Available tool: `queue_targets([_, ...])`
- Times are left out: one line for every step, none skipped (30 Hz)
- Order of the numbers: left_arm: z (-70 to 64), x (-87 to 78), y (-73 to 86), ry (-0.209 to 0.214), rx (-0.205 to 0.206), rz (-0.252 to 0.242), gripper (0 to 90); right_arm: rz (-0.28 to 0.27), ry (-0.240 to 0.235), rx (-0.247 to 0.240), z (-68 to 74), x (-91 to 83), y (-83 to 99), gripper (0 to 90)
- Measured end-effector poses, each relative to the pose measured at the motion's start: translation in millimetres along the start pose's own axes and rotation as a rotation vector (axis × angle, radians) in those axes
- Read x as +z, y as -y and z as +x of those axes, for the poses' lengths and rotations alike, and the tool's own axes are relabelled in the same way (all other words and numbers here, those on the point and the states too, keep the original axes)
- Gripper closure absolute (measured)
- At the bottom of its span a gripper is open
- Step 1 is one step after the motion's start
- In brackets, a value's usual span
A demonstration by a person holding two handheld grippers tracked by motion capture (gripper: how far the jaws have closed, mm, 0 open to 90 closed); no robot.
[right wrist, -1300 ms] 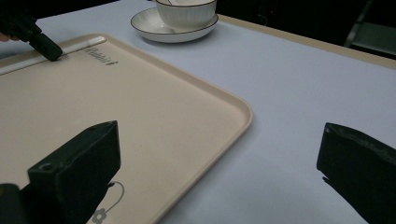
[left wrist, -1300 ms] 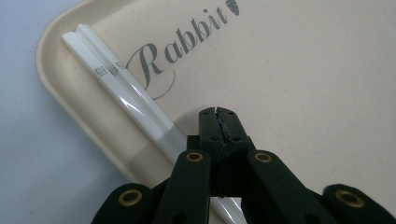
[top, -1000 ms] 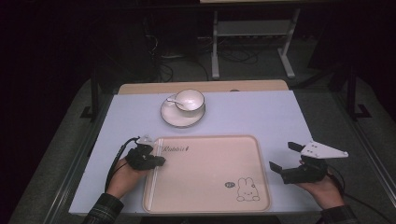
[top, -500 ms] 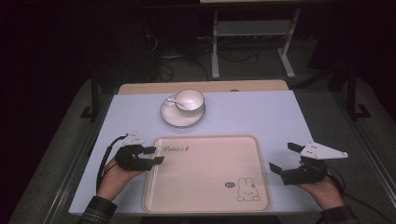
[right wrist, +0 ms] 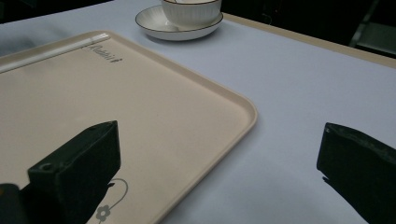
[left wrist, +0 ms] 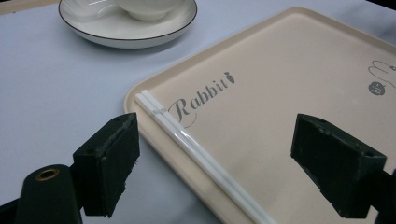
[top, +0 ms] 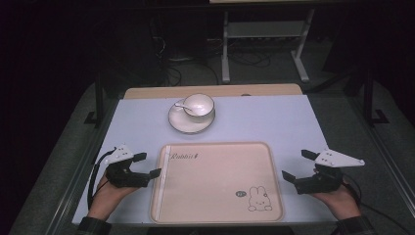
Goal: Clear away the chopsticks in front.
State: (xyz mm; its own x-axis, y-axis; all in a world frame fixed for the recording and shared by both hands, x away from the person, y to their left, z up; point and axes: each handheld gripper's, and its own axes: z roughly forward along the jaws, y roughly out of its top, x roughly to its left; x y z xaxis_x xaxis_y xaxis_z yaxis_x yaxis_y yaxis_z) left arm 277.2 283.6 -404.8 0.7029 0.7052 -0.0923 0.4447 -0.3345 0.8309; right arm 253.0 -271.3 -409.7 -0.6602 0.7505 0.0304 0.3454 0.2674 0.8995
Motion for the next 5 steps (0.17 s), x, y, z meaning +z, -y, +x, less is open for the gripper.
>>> queue_targets([-0.2, -0.3, 0.5, 0.000, 0.003, 0.002, 14.9, -0.001, 0.001, 0.000, 0.0, 0.1, -0.1, 0.0])
queue_targets([-0.2, -0.3, 0.5, 0.000, 0.003, 0.002, 14.9, -0.001, 0.001, 0.000, 0.0, 0.1, -0.1, 0.0])
queue_targets([-0.2, -0.2, 0.4, -0.001, 0.003, 0.001, 14.9, -0.001, 0.001, 0.000, 0.0, 0.0, -0.1, 0.0])
queue_targets([-0.1, -0.1, 0.3, -0.002, 0.003, -0.001, 14.9, -0.002, 0.002, 0.000, 0.1, -0.1, -0.1, 0.0])
queue_targets([0.0, 0.3, 0.3, -0.003, 0.002, -0.002, 14.9, -0.002, 0.002, 0.000, 0.1, -0.3, 0.0, 0.0])
